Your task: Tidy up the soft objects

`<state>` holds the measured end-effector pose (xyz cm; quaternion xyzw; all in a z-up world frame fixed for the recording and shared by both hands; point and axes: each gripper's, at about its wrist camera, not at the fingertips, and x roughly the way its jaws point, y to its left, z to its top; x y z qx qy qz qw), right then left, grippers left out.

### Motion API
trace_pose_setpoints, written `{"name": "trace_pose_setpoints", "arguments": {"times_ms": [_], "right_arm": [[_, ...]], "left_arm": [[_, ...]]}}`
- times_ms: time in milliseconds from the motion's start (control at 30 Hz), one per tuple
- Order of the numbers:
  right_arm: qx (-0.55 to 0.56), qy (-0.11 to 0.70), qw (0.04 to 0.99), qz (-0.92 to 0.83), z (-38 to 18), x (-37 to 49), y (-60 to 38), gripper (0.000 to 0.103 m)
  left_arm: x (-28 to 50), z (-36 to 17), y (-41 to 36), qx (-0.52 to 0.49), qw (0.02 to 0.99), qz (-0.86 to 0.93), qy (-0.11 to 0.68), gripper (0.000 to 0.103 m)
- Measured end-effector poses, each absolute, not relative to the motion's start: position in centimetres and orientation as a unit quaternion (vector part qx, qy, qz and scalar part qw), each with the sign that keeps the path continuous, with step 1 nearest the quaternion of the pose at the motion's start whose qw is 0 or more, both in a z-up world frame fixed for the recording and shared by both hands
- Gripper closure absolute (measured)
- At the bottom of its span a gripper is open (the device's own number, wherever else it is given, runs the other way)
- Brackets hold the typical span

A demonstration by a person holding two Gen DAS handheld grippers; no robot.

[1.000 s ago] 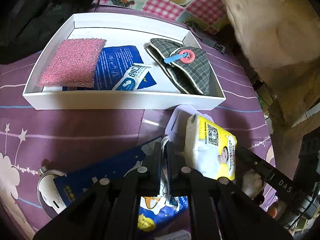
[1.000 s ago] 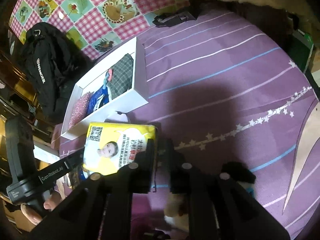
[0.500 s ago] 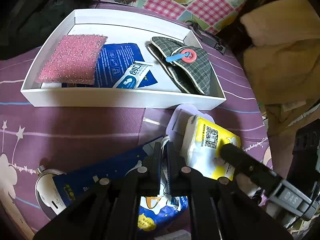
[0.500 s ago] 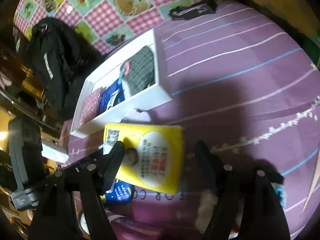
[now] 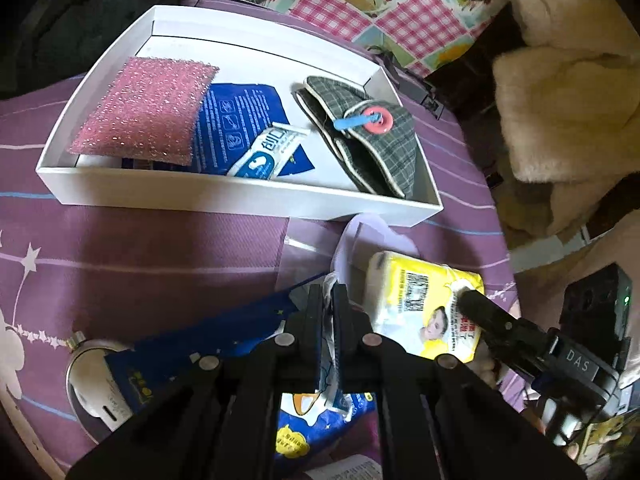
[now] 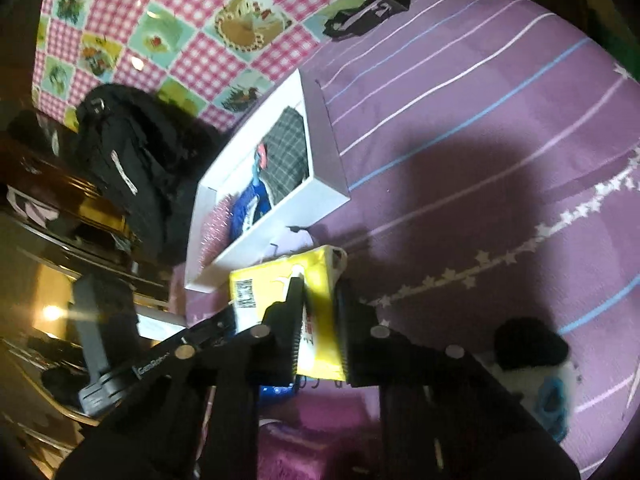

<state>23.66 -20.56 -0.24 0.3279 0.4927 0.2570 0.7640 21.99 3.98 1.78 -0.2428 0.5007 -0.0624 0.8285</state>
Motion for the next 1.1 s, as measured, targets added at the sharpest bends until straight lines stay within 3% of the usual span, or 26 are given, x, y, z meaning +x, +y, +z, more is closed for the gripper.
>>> {"name": "trace_pose_setpoints", "arguments": {"times_ms": [200,567,867,1100], "right_arm": [[0.368,0.452,0.761,0.285,2.3,23.0,-22.1,0.086],[0.302,0.441,0.805,0.257,6.9,26.6,-17.9,0.086],[0.319,0.472,0.778,0.264,5.4,31.1,-14.6,0.086],[0.266,0.504,0.777,0.266,4.2,33.7,-10.1,0.086]], "left_arm": [[21.0,3.7,5.9,-0.275,0.838,-0.084,0.463,0.100],[20.7,7.7,12.8,-0.363,0.858,-0.075,0.356,0.100],[24.9,6.4,17.0,-0.395,0.845,-0.051,0.358,0.100],[26.6,4.2,16.8,-0.347,0.853,0.015,0.390,0.100]]}}
